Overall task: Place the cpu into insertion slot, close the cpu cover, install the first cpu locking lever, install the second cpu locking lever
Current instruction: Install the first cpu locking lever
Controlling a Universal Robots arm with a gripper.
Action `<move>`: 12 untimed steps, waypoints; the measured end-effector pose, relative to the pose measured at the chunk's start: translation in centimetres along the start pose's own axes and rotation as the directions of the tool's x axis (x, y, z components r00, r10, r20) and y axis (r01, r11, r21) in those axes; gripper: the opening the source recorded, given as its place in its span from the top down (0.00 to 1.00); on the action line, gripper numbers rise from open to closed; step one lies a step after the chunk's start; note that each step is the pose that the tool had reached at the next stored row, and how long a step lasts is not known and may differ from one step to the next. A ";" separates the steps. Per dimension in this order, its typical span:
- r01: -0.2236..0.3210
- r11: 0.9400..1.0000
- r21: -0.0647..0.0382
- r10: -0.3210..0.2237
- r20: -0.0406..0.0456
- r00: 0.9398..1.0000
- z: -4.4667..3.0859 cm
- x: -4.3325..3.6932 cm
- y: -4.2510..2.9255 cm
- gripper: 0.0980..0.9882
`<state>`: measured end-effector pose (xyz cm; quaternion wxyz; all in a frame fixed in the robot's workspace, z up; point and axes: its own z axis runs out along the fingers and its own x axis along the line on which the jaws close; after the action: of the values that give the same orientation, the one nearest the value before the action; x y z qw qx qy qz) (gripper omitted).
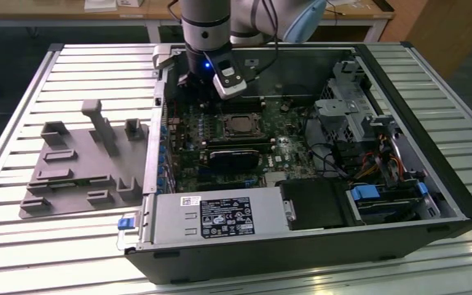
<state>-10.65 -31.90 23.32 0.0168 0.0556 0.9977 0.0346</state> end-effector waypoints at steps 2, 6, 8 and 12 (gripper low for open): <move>0.000 1.000 -0.003 0.000 0.001 1.000 -0.15 0.00 0.01 1.00; 0.000 1.000 -0.006 0.000 0.005 1.000 -0.66 -0.01 0.04 1.00; 0.000 1.000 -0.010 0.000 0.006 1.000 -0.82 -0.01 0.06 1.00; -0.001 0.999 -0.041 0.001 0.006 1.000 -0.84 0.19 0.04 1.00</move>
<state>-10.87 -31.90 24.16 0.0210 0.0558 0.9967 0.0550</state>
